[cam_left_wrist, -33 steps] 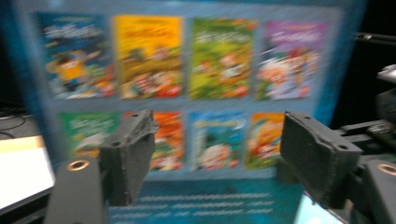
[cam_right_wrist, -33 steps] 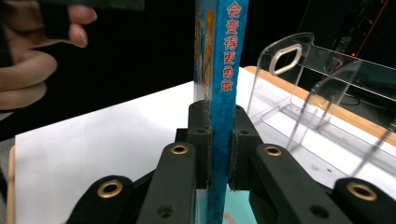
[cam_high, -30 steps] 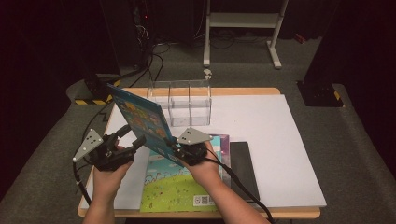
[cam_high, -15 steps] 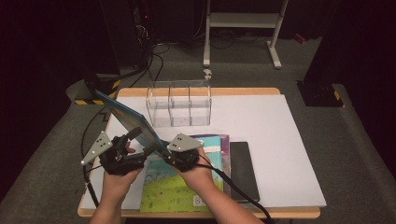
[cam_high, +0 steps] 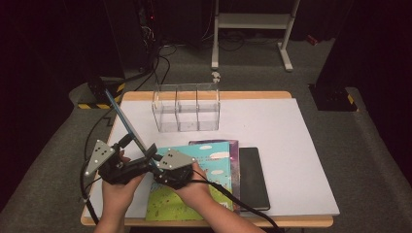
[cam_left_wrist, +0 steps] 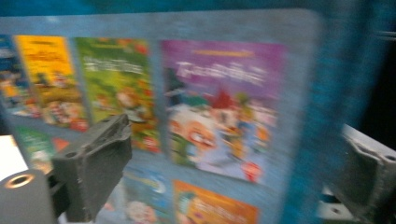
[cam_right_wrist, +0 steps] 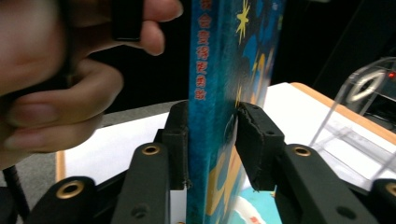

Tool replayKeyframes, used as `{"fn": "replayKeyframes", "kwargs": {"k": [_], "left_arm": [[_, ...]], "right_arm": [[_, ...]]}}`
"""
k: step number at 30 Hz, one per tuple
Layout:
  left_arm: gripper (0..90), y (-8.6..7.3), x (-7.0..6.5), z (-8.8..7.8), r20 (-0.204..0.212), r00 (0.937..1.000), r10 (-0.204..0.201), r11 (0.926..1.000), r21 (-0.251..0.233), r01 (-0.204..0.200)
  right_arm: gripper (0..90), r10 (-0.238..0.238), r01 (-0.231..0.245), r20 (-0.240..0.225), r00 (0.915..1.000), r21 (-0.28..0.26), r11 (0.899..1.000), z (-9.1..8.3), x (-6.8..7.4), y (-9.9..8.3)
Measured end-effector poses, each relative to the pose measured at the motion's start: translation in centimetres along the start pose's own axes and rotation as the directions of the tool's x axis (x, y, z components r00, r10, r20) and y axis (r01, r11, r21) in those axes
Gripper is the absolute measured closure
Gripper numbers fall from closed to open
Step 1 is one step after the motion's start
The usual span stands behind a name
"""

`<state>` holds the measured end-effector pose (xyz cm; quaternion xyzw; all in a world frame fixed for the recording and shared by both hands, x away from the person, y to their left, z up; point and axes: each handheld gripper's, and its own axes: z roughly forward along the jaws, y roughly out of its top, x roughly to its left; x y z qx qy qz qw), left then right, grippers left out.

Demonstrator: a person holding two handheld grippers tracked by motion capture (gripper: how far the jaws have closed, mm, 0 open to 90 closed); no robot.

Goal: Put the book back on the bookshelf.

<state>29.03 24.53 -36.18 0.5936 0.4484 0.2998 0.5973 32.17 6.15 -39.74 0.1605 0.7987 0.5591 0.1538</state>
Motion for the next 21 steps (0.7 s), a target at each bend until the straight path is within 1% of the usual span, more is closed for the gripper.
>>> {"fn": "replayKeyframes", "kwargs": {"k": [1, 2, 4, 5, 6, 7, 8, 9, 10, 11, 12, 13, 14, 15, 16, 17, 18, 19, 20, 21], "left_arm": [[10.5, 0.0, 0.3, -0.1, 0.008, 1.0, 0.003, 1.0, 0.002, -0.003], [9.7, 0.0, 0.5, -0.3, 0.012, 0.9999, 0.004, 1.0, 0.004, -0.004], [11.0, 0.1, 0.8, -0.6, 0.006, 0.9999, 0.009, 1.0, -0.003, -0.009], [11.8, 0.1, 0.8, -0.6, 0.006, 0.9999, 0.009, 1.0, -0.003, -0.009], [12.0, 0.2, 1.2, -0.9, 0.008, 1.0, 0.001, 1.0, -0.004, -0.001], [12.0, 0.2, 1.4, -1.0, 0.014, 0.9999, -0.002, 1.0, -0.004, 0.002], [12.0, 0.2, 1.4, -1.0, 0.014, 0.9999, -0.002, 1.0, -0.004, 0.002], [12.3, 0.3, 1.6, -1.1, 0.021, 0.9998, -0.003, 1.0, -0.001, 0.003], [12.6, 0.3, 1.8, -1.2, 0.027, 0.9996, -0.006, 1.0, 0.001, 0.006], [12.6, 0.3, 1.9, -1.2, 0.032, 0.9994, -0.008, 1.0, 0.004, 0.008], [13.2, 0.4, 2.1, -1.3, 0.04, 0.9991, -0.011, 0.9999, 0.008, 0.011], [13.4, 0.4, 2.1, -1.3, 0.045, 0.9989, -0.01, 0.9999, 0.011, 0.009], [13.7, 0.4, 2.1, -1.3, 0.051, 0.9986, -0.008, 0.9999, 0.015, 0.007], [13.7, 0.4, 2.2, -1.3, 0.058, 0.9983, -0.005, 0.9997, 0.023, 0.003], [13.9, 0.4, 2.1, -1.3, 0.063, 0.998, -0.002, 0.9995, 0.031, 0.0], [14.3, 0.5, 2.1, -1.3, 0.068, 0.9977, 0.002, 0.9992, 0.04, -0.005], [15.0, 0.6, 2.0, -1.2, 0.075, 0.9971, 0.012, 0.9984, 0.054, -0.016], [15.7, 0.6, 2.0, -1.2, 0.075, 0.9971, 0.012, 0.9984, 0.054, -0.016], [16.6, 0.5, 2.0, -1.4, 0.079, 0.9967, 0.019, 0.9982, 0.056, -0.023], [16.8, 0.5, 2.0, -1.4, 0.079, 0.9967, 0.019, 0.9982, 0.056, -0.023]], "right_arm": [[62.9, 0.0, 0.0, 0.0, 1.0, 0.0, 1.0, 0.0, 0.0, 0.0], [59.9, 0.001, -0.001, -0.013, 0.9999, 0.002, 1.0, 0.1, 0.2, -0.1], [53.1, 0.015, -0.015, -0.028, 0.9995, 0.004, 1.0, -0.2, 0.2, -0.1], [53.1, 0.015, -0.015, -0.028, 0.9995, 0.004, 1.0, -0.2, 0.2, -0.1], [48.0, 0.024, -0.023, -0.037, 0.999, 0.012, 1.0, -0.9, 0.1, -0.2], [46.8, 0.023, -0.022, -0.037, 0.9991, 0.012, 1.0, -1.3, 0.1, -0.3], [46.8, 0.023, -0.022, -0.037, 0.9991, 0.012, 1.0, -1.3, 0.1, -0.3], [45.9, 0.02, -0.02, -0.037, 0.9991, 0.0, 1.0, -2.6, -0.1, -0.6], [45.2, 0.026, -0.026, -0.035, 0.9991, -0.001, 1.0, -3.3, -0.3, -0.8], [45.2, 0.026, -0.026, -0.035, 0.9991, -0.001, 1.0, -3.3, -0.3, -0.8], [44.5, 0.039, -0.039, -0.008, 0.9992, 0.004, 0.999, -5.0, -1.1, -1.4], [44.5, 0.042, -0.042, 0.007, 0.9991, 0.005, 0.999, -5.6, -1.5, -1.7], [44.5, 0.042, -0.042, 0.034, 0.9986, 0.01, 0.999, -6.4, -2.1, -2.3], [44.5, 0.042, -0.042, 0.034, 0.9986, 0.01, 0.999, -6.4, -2.1, -2.3], [44.6, 0.037, -0.039, 0.067, 0.997, 0.019, 0.999, -7.2, -2.7, -2.9], [44.7, 0.039, -0.042, 0.105, 0.9937, 0.027, 0.999, -8.1, -3.5, -3.6], [45.0, 0.052, -0.061, 0.176, 0.983, 0.05, 0.997, -10.0, -5.4, -5.4], [45.0, 0.052, -0.061, 0.176, 0.983, 0.05, 0.997, -10.0, -5.4, -5.4], [45.3, 0.077, -0.098, 0.249, 0.9653, 0.072, 0.993, -12.0, -7.3, -7.3], [45.3, 0.077, -0.098, 0.249, 0.9653, 0.072, 0.993, -12.0, -7.3, -7.3]]}}
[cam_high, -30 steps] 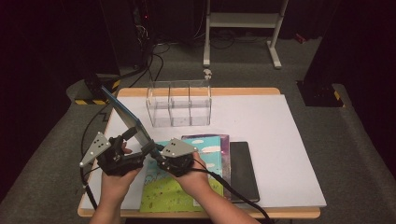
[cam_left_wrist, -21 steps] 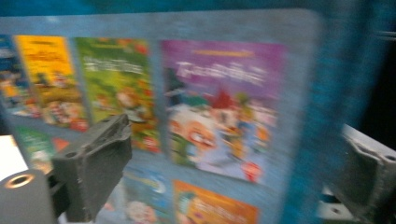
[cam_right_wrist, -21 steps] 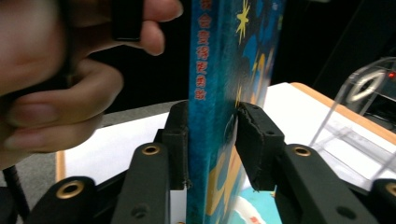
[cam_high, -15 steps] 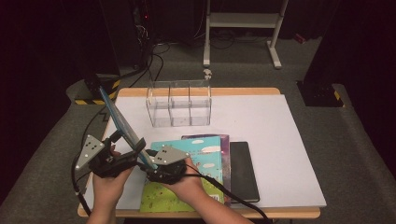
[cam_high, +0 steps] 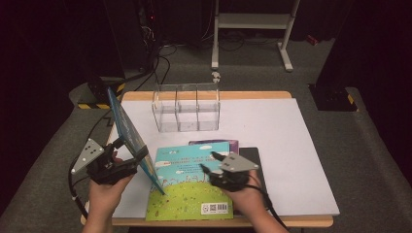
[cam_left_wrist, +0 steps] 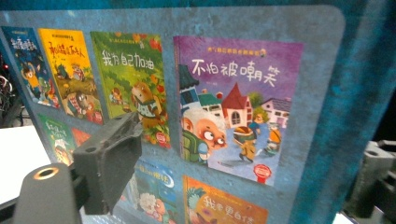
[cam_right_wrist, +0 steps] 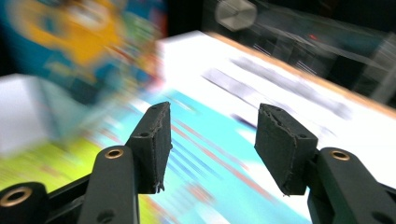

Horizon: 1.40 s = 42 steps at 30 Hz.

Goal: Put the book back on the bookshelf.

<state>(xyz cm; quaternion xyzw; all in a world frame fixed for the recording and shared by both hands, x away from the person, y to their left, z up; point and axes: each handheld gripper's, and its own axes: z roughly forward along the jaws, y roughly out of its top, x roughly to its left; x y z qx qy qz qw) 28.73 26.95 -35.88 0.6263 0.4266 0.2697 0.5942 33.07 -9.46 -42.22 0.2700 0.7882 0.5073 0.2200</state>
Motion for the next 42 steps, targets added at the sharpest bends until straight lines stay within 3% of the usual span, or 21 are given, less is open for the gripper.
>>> {"fn": "replayKeyframes", "kwargs": {"k": [1, 4, 5, 6, 7, 10, 11, 13, 17, 22, 24, 26, 27, 28, 29, 30, 31, 32, 36, 41, 42], "left_arm": [[16.8, 0.0, 0.0, -0.1, 0.005, 1.0, 0.001, 1.0, 0.01, -0.001], [17.6, 0.2, 0.1, -0.3, 0.001, 1.0, 0.006, 0.9996, 0.028, -0.006], [19.5, 0.3, 0.1, -0.4, -0.002, 1.0, 0.009, 0.9993, 0.037, -0.009], [19.5, 0.4, 0.1, -0.5, -0.004, 0.9999, 0.011, 0.999, 0.044, -0.011], [21.4, 0.6, 0.2, -0.7, -0.006, 0.9999, 0.01, 0.9985, 0.054, -0.01], [23.1, 0.8, 0.5, -1.2, -0.011, 0.9999, 0.0, 0.9978, 0.066, 0.001], [26.2, 0.9, 0.7, -1.6, -0.02, 0.9998, -0.006, 0.9978, 0.066, 0.007], [27.8, 0.9, 0.7, -2.0, -0.031, 0.9995, -0.005, 0.9978, 0.066, 0.007], [42.9, 0.9, 0.8, -3.4, -0.072, 0.9973, 0.012, 0.9983, 0.058, -0.008], [57.3, 0.7, 1.6, -5.2, -0.143, 0.9896, 0.007, 0.999, 0.044, -0.001], [66.6, 0.6, 1.9, -5.9, -0.202, 0.9791, 0.022, 0.9995, 0.028, -0.016], [80.4, 0.4, 2.3, -6.5, -0.276, 0.9597, 0.053, 0.9985, 0.026, -0.048], [80.4, 0.3, 2.6, -6.7, -0.283, 0.9573, 0.062, 0.998, 0.029, -0.056], [79.7, 0.1, 3.1, -7.0, -0.242, 0.9696, 0.039, 0.9991, 0.023, -0.035], [79.6, -0.1, 3.3, -7.2, -0.241, 0.9696, 0.043, 0.999, 0.019, -0.039], [80.8, -0.5, 3.2, -7.5, -0.262, 0.9625, 0.071, 0.9975, 0.023, -0.067], [81.4, -0.5, 3.2, -7.5, -0.262, 0.9625, 0.071, 0.9975, 0.023, -0.067], [81.4, -0.7, 3.2, -7.7, -0.278, 0.9568, 0.085, 0.9963, 0.028, -0.081], [80.2, -1.6, 3.6, -8.5, -0.259, 0.9625, 0.081, 0.9966, 0.007, -0.082], [79.1, -2.3, 3.5, -9.1, -0.26, 0.9575, 0.125, 0.9915, -0.003, -0.13], [79.0, -2.3, 3.4, -9.0, -0.267, 0.9532, 0.141, 0.9894, 0.006, -0.145]], "right_arm": [[45.7, 0.045, -0.046, 0.063, 0.997, 0.01, 0.999, -1.4, -2.4, -1.8], [45.7, 0.075, -0.076, 0.116, 0.9905, 0.011, 0.997, -2.5, -4.1, -3.1], [46.7, 0.12, -0.119, 0.166, 0.9787, -0.016, 0.993, -3.9, -5.7, -4.8], [46.7, 0.12, -0.119, 0.166, 0.9787, -0.016, 0.993, -3.9, -5.7, -4.8], [48.2, 0.151, -0.148, 0.189, 0.9703, -0.031, 0.988, -4.8, -6.7, -6.2], [48.3, 0.139, -0.14, 0.2, 0.9698, -0.013, 0.99, -5.3, -7.1, -6.7], [48.8, 0.152, -0.149, 0.212, 0.9654, -0.03, 0.988, -5.9, -7.7, -7.0], [48.8, 0.166, -0.162, 0.208, 0.9639, -0.037, 0.986, -6.0, -7.9, -7.0], [48.3, 0.179, -0.172, 0.193, 0.9647, -0.054, 0.984, -6.2, -8.1, -6.9], [48.1, 0.199, -0.191, 0.172, 0.9648, -0.063, 0.98, -6.3, -8.0, -6.8], [48.1, 0.205, -0.197, 0.172, 0.9636, -0.063, 0.978, -6.2, -8.0, -6.8], [48.0, 0.211, -0.205, 0.171, 0.9623, -0.052, 0.977, -6.0, -7.9, -6.9], [48.0, 0.211, -0.205, 0.171, 0.9623, -0.052, 0.977, -6.0, -7.9, -6.9], [48.0, 0.212, -0.206, 0.171, 0.9622, -0.05, 0.977, -6.0, -7.9, -6.9], [48.0, 0.212, -0.207, 0.173, 0.9617, -0.048, 0.977, -5.9, -7.9, -6.9], [48.0, 0.215, -0.211, 0.174, 0.9609, -0.042, 0.977, -5.8, -7.9, -7.0], [48.0, 0.216, -0.212, 0.176, 0.9605, -0.04, 0.976, -5.7, -7.9, -7.0], [48.0, 0.216, -0.212, 0.176, 0.9605, -0.04, 0.976, -5.7, -7.9, -7.0], [47.9, 0.224, -0.222, 0.181, 0.9577, -0.03, 0.975, -5.6, -7.9, -7.2], [47.9, 0.228, -0.227, 0.186, 0.9557, -0.027, 0.973, -5.5, -7.8, -7.3], [47.8, 0.23, -0.229, 0.186, 0.9554, -0.025, 0.973, -5.4, -7.8, -7.3]]}}
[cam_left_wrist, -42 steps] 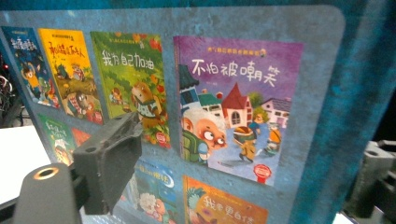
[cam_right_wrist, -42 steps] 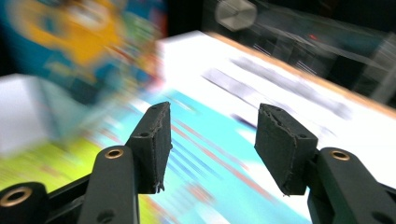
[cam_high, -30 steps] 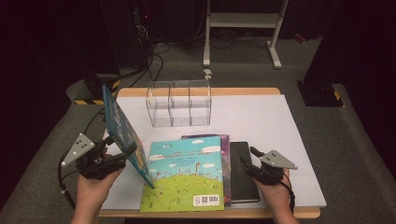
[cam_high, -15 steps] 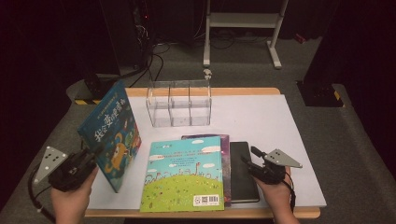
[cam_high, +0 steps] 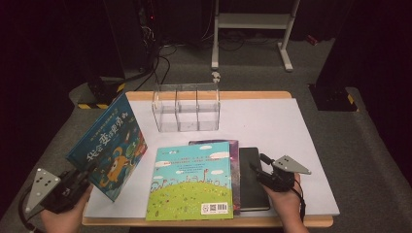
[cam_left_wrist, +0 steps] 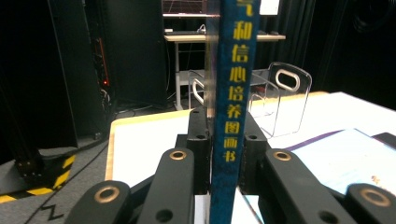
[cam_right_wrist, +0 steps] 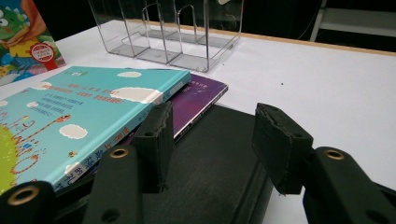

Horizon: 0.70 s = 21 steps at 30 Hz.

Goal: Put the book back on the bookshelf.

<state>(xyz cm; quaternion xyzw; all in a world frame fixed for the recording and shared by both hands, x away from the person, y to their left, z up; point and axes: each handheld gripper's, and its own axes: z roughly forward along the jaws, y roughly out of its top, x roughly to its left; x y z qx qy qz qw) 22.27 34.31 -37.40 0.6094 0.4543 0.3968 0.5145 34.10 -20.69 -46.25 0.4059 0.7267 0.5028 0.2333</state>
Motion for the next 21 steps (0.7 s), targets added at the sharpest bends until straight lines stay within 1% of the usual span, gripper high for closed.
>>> {"fn": "replayKeyframes", "kwargs": {"k": [2, 6, 7, 9, 10, 11, 12, 14, 15, 17, 20, 21], "left_arm": [[78.5, 0.1, 0.0, 0.0, 0.0, 1.0, 0.001, 1.0, -0.001, -0.001], [75.5, 0.3, 0.1, 0.3, 0.016, 0.9996, -0.024, 0.9997, 0.0, 0.024], [73.7, 0.3, 0.2, 0.5, 0.029, 0.999, -0.033, 0.9994, 0.009, 0.033], [73.3, 0.4, 0.4, 0.8, 0.049, 0.9975, -0.051, 0.9985, 0.02, 0.05], [72.8, 0.5, 0.6, 1.1, 0.051, 0.9968, -0.061, 0.9979, 0.027, 0.059], [71.4, 0.6, 0.6, 1.3, 0.042, 0.9971, -0.064, 0.9976, 0.03, 0.063], [68.5, 0.6, 0.6, 1.3, 0.042, 0.9971, -0.064, 0.9976, 0.03, 0.063], [68.2, 0.8, 0.9, 1.6, 0.037, 0.9956, -0.086, 0.996, 0.026, 0.086], [68.1, 1.1, 0.9, 1.7, 0.01, 0.9979, -0.064, 0.9978, 0.018, 0.063], [71.2, 1.3, 0.9, 1.8, 0.011, 0.9984, -0.056, 0.9983, 0.016, 0.055], [69.1, 2.1, 1.0, 2.3, -0.003, 0.9991, -0.043, 0.999, 0.008, 0.043], [69.1, 2.3, 1.1, 2.4, -0.006, 0.9991, -0.042, 0.999, 0.016, 0.042]], "right_arm": [[47.8, -0.001, 0.001, 0.0, 1.0, 0.0, 1.0, 0.0, 0.0, 0.0], [47.7, -0.001, 0.001, -0.001, 1.0, 0.0, 1.0, 0.0, 0.0, 0.0], [47.8, 0.001, -0.001, -0.003, 1.0, -0.001, 1.0, -0.1, -0.1, -0.1], [47.8, 0.003, -0.003, -0.002, 1.0, -0.003, 1.0, -0.1, -0.1, -0.1], [47.8, 0.007, -0.007, -0.004, 1.0, -0.004, 1.0, -0.2, -0.3, -0.1], [47.7, 0.009, -0.009, -0.004, 0.9999, -0.005, 1.0, -0.2, -0.3, -0.1], [47.7, 0.011, -0.011, -0.005, 0.9999, -0.005, 1.0, -0.2, -0.4, -0.1], [47.8, 0.011, -0.011, -0.005, 0.9999, -0.008, 1.0, -0.2, -0.4, -0.1], [47.8, 0.017, -0.017, -0.005, 0.9998, -0.008, 1.0, -0.3, -0.5, -0.1], [47.7, 0.019, -0.019, -0.005, 0.9998, -0.009, 1.0, -0.3, -0.6, -0.1], [47.6, 0.026, -0.026, -0.006, 0.9997, -0.006, 1.0, -0.2, -0.7, -0.1], [47.6, 0.027, -0.027, -0.006, 0.9996, -0.005, 1.0, -0.2, -0.7, -0.2]]}}
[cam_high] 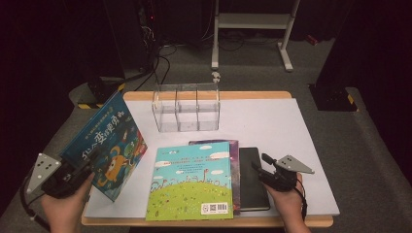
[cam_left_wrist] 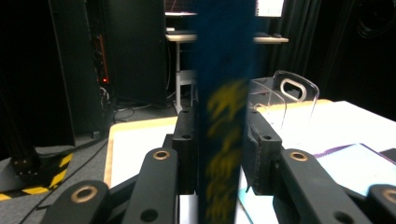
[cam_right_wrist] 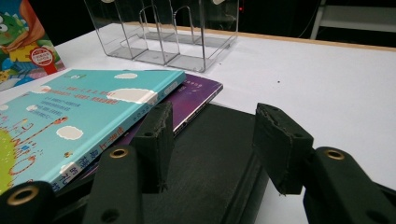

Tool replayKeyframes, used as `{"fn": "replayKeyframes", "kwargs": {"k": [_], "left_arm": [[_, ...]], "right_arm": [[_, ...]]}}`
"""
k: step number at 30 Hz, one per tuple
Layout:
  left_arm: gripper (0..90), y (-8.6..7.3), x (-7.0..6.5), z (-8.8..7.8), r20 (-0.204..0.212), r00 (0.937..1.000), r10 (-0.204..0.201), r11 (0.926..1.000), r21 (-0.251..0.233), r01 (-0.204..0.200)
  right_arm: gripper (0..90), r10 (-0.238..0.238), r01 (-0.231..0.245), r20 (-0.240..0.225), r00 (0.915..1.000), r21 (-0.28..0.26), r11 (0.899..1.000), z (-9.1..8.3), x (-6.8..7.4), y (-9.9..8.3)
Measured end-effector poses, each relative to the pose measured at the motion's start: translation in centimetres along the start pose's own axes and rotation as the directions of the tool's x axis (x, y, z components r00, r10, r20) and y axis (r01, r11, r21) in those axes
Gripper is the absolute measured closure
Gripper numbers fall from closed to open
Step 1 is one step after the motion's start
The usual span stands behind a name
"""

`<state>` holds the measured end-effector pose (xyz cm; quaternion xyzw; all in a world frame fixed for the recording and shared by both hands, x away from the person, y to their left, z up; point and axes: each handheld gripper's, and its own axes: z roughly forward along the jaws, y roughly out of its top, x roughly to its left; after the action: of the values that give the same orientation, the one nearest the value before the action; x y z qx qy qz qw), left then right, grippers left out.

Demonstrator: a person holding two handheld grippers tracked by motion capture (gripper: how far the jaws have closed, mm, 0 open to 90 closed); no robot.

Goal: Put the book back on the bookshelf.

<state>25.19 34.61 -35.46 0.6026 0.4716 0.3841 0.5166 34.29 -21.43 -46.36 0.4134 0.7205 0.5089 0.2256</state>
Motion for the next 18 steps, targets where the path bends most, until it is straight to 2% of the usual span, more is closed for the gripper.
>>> {"fn": "replayKeyframes", "kwargs": {"k": [1, 2, 4, 7, 9, 10, 12, 16, 18], "left_arm": [[69.1, 0.0, 0.0, 0.0, 0.0, 1.0, 0.0, 1.0, 0.0, 0.0], [69.1, 0.3, 0.3, 0.2, 0.011, 0.9995, -0.029, 0.9996, 0.001, 0.029], [69.1, 0.3, 0.4, 0.3, 0.017, 0.9991, -0.04, 0.9992, -0.008, 0.04], [70.1, 0.3, 0.4, 0.6, 0.012, 0.9996, -0.026, 0.9993, -0.025, 0.027], [74.0, 0.5, 0.4, 0.9, 0.026, 0.999, -0.037, 0.999, -0.024, 0.037], [78.8, 0.6, 0.3, 0.9, 0.029, 0.9992, -0.027, 0.9994, -0.021, 0.027], [81.1, 0.9, 0.0, 1.0, 0.023, 0.9996, -0.015, 0.9998, -0.01, 0.015], [82.0, 1.4, -0.5, 1.5, 0.02, 0.9998, -0.001, 1.0, -0.002, 0.001], [82.3, 1.8, -0.5, 1.8, 0.011, 0.9999, -0.008, 1.0, 0.005, 0.008]], "right_arm": [[47.6, 0.0, 0.0, 0.0, 1.0, 0.0, 1.0, 0.0, 0.0, 0.0], [47.6, 0.001, -0.001, -0.001, 1.0, 0.0, 1.0, 0.0, 0.0, 0.0], [47.6, 0.0, 0.0, -0.002, 1.0, 0.0, 1.0, 0.0, 0.0, 0.0], [47.6, 0.001, -0.001, -0.003, 1.0, 0.001, 1.0, 0.0, 0.0, 0.0], [47.7, 0.004, -0.004, -0.005, 1.0, 0.0, 1.0, 0.0, 0.0, -0.1], [47.6, 0.004, -0.004, -0.005, 1.0, 0.0, 1.0, 0.0, 0.0, 0.0], [47.7, 0.007, -0.007, -0.008, 0.9999, -0.002, 1.0, 0.0, 0.1, 0.0], [47.7, 0.007, -0.007, -0.011, 0.9999, -0.001, 1.0, 0.1, 0.1, 0.0], [47.7, 0.004, -0.004, -0.014, 0.9999, -0.001, 1.0, 0.1, 0.2, 0.0]]}}
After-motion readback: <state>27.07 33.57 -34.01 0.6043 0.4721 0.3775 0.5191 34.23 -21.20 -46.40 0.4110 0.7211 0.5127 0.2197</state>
